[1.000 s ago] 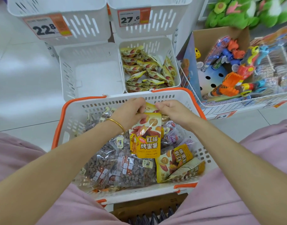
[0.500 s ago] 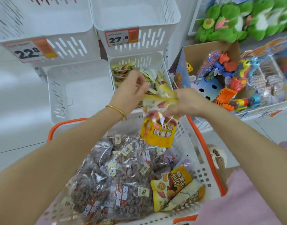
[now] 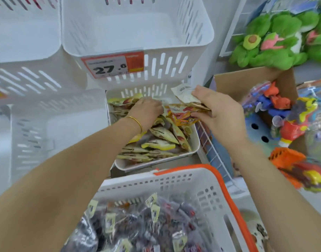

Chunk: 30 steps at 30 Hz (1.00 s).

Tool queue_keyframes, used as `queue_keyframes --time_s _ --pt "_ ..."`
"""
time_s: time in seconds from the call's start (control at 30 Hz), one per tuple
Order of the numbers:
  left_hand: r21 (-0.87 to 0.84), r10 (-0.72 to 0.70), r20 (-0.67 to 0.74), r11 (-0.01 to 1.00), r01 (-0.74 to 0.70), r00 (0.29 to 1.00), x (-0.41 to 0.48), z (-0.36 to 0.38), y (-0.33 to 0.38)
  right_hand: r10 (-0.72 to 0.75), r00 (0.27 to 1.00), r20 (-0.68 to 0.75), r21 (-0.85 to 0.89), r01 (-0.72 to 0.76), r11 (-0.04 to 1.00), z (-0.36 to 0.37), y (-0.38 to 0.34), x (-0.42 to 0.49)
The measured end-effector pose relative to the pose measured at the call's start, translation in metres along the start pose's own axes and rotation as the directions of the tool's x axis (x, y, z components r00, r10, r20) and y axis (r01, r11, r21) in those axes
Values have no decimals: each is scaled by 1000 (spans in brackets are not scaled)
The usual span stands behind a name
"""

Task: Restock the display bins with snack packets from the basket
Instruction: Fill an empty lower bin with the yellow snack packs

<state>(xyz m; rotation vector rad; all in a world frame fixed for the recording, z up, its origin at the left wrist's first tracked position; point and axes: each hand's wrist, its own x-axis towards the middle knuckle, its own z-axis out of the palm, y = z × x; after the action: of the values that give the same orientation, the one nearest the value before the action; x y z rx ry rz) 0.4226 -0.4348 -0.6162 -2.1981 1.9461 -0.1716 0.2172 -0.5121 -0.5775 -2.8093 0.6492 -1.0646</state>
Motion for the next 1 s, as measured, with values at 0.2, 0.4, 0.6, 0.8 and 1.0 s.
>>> queue_keyframes --time_s 0.2,0.4,0.6,0.8,1.0 --pt "143 95 84 984 -107 992 11 18 -16 -68 990 -120 -1 68 998 27 14 -5" --pt "149 41 44 988 -47 998 18 13 -22 -176 948 -267 -13 179 984 33 7 -7" --pt "197 -53 -20 979 56 998 6 19 -31 -286 936 -204 -39 284 958 46 0 -3" --pt "96 -91 -96 990 100 991 6 36 -31 -387 913 -125 -79 380 922 57 -1 4" --pt "30 -145 -167 988 152 975 -3 45 -33 -440 893 -94 -117 429 896 69 4 2"
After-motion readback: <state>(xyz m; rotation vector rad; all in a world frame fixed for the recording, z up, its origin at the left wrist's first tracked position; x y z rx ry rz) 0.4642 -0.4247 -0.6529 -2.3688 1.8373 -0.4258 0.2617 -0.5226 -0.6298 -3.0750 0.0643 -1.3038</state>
